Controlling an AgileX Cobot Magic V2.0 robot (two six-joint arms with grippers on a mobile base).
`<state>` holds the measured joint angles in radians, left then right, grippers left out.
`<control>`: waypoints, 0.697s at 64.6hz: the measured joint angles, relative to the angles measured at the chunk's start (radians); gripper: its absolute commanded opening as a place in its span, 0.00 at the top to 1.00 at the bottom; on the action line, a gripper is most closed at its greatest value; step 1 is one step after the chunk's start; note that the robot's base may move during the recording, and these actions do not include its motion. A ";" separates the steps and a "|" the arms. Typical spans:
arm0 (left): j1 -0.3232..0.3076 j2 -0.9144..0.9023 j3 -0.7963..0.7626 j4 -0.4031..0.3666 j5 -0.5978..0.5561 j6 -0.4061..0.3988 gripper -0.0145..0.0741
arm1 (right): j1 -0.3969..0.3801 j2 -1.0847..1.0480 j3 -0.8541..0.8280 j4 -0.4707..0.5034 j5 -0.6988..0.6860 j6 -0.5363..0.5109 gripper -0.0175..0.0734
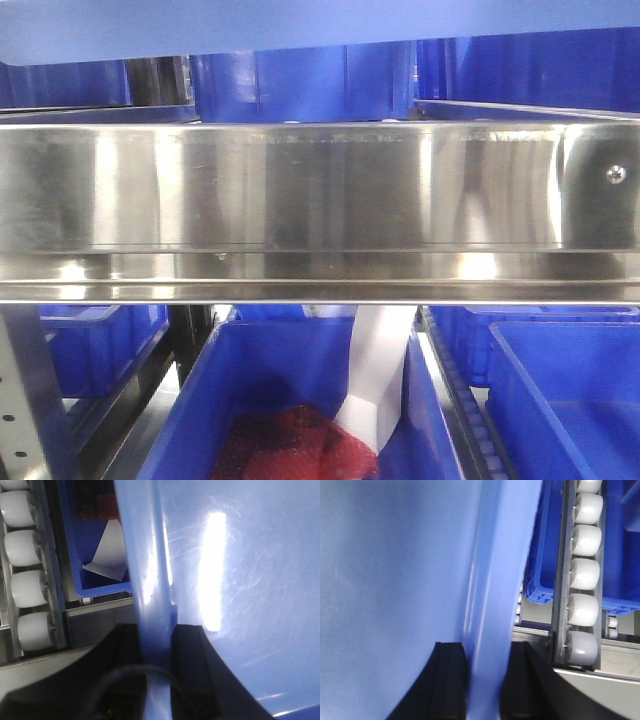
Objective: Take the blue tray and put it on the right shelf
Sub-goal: 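Hold the tray while the base aligns in front of the shelf, then extend both grippers forward and set the tray on the roller shelf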
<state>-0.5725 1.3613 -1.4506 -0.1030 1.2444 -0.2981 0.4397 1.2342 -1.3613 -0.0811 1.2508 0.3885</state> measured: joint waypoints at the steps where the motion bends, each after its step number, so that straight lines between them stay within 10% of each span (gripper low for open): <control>1: 0.000 0.000 0.000 0.000 0.000 0.000 0.89 | 0.000 0.000 0.000 0.000 0.000 0.000 0.75; 45: 0.060 0.025 -0.067 0.004 0.008 0.092 0.89 | 0.000 0.018 -0.036 0.022 -0.047 -0.026 0.75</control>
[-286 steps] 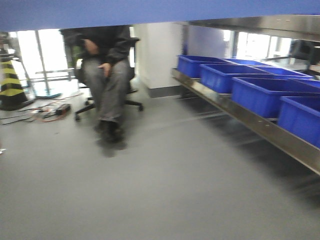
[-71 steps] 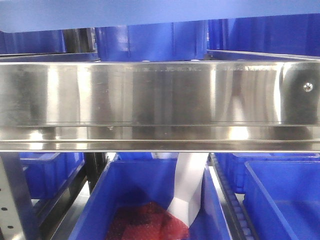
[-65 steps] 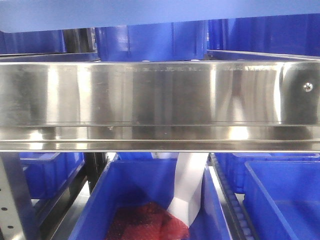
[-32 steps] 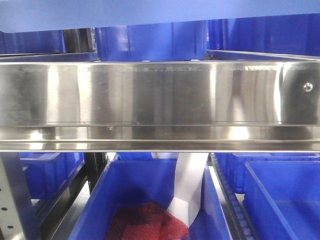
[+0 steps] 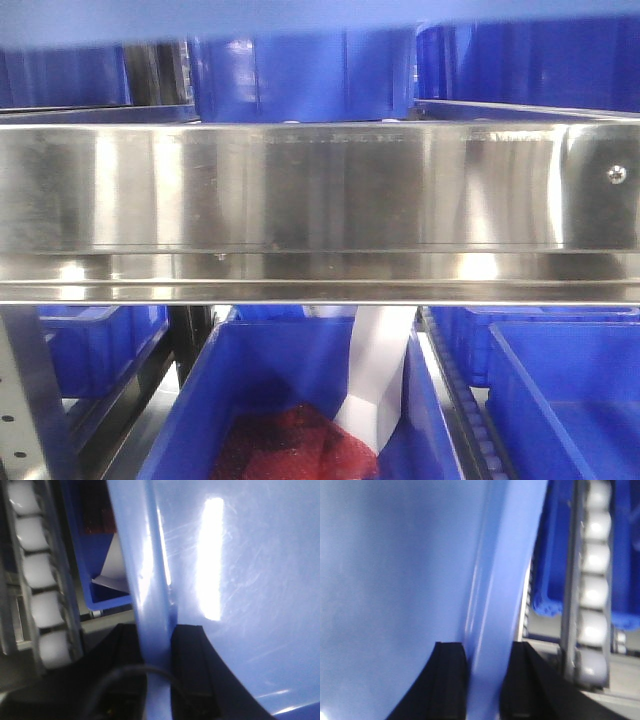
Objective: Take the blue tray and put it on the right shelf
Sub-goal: 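Extend both grippers forward and set the tray on the roller shelf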
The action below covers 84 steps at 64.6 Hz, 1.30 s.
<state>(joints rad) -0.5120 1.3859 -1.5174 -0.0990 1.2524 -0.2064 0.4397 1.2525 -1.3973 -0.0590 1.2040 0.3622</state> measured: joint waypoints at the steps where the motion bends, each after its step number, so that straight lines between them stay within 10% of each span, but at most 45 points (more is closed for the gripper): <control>1: 0.009 0.005 -0.014 -0.002 0.002 0.004 0.89 | 0.000 0.007 -0.008 0.000 -0.004 -0.002 0.75; 23: 0.192 0.209 -0.225 -0.029 0.017 0.092 0.89 | 0.000 0.237 -0.209 0.011 -0.059 -0.011 0.75; 54: 0.238 0.443 -0.232 -0.016 0.017 0.102 0.87 | -0.005 0.517 -0.237 0.016 -0.116 -0.009 0.74; 63: 0.238 0.447 -0.232 -0.013 0.008 0.104 0.69 | -0.009 0.527 -0.237 0.016 -0.121 -0.005 0.60; 76: 0.238 0.451 -0.232 -0.020 -0.019 0.108 0.27 | -0.005 0.527 -0.239 0.022 -0.123 -0.027 0.12; 84: 0.236 0.451 -0.238 -0.027 -0.025 0.108 0.19 | -0.001 0.529 -0.239 0.028 -0.122 -0.033 0.12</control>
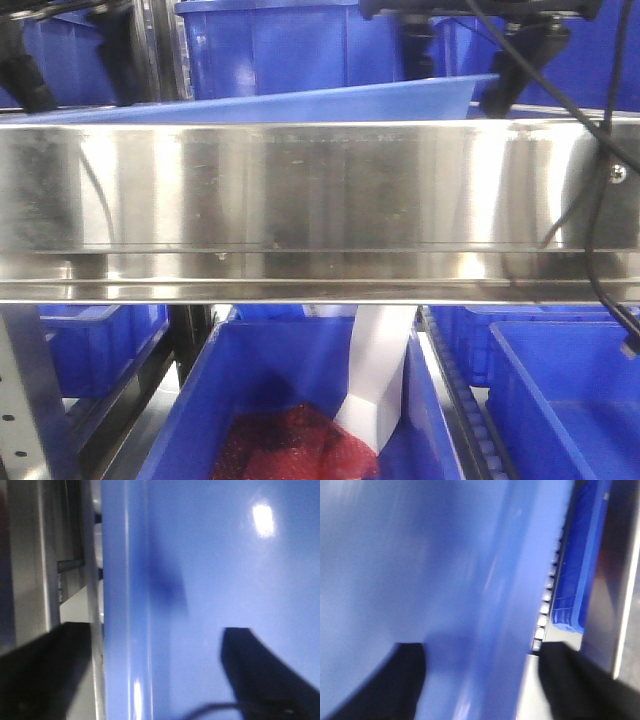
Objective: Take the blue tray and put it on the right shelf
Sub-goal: 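Extend both grippers forward and set the tray on the roller shelf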
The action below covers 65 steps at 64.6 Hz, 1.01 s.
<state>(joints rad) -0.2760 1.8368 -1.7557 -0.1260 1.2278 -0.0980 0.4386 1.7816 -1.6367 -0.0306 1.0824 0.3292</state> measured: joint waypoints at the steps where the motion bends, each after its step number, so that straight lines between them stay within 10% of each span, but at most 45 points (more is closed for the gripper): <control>1: 0.000 0.000 0.000 0.000 0.000 0.000 0.20 | 0.000 0.000 0.000 0.000 0.000 0.000 0.13; 15: 0.000 -0.040 0.000 -0.002 0.006 0.000 0.21 | 0.000 -0.054 0.000 0.000 -0.002 0.000 0.17; 27: -0.011 -0.196 0.030 -0.004 0.008 0.016 0.23 | 0.000 -0.195 0.023 0.000 -0.017 -0.001 0.45; 39: -0.046 -0.440 0.200 -0.010 -0.045 0.024 0.55 | 0.000 -0.380 0.142 0.000 -0.057 -0.001 0.74; 51: -0.057 -0.714 0.464 -0.013 -0.166 0.024 0.90 | 0.000 -0.589 0.340 0.000 -0.154 -0.030 0.75; 65: -0.057 -1.026 0.763 -0.014 -0.326 0.025 0.88 | 0.000 -0.837 0.625 0.000 -0.319 -0.107 0.75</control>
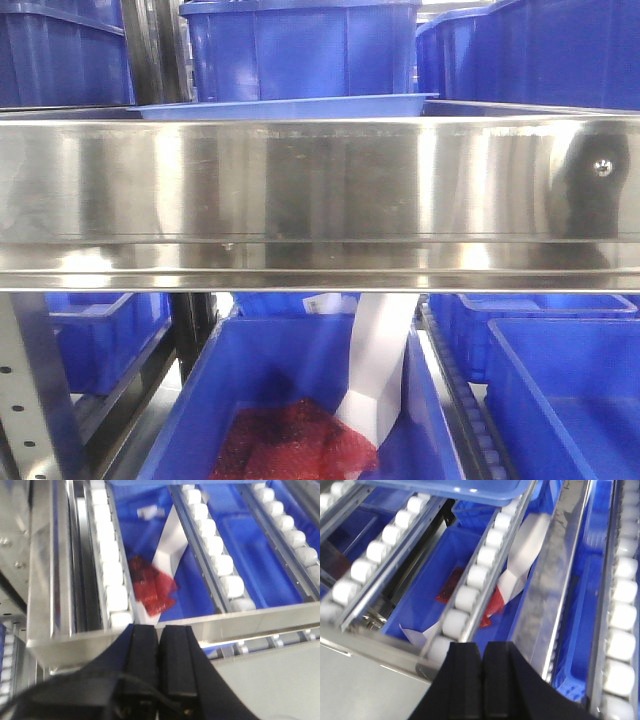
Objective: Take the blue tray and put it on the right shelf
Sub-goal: 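Extend both grippers forward and set the tray on the roller shelf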
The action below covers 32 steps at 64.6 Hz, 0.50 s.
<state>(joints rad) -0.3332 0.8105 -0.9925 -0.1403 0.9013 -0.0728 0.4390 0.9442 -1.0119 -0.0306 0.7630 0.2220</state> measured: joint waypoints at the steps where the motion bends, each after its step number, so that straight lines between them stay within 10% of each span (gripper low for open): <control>1: 0.000 -0.027 0.027 0.000 -0.014 0.000 0.88 | 0.000 -0.015 0.029 0.000 -0.017 -0.007 0.75; 32: -0.001 -0.617 0.471 0.038 -0.334 0.000 0.89 | 0.000 -0.572 0.588 -0.027 -0.438 -0.087 0.75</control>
<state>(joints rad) -0.3345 0.1939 -0.5214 -0.1025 0.5678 -0.0728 0.4390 0.3722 -0.4235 -0.0577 0.3255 0.1353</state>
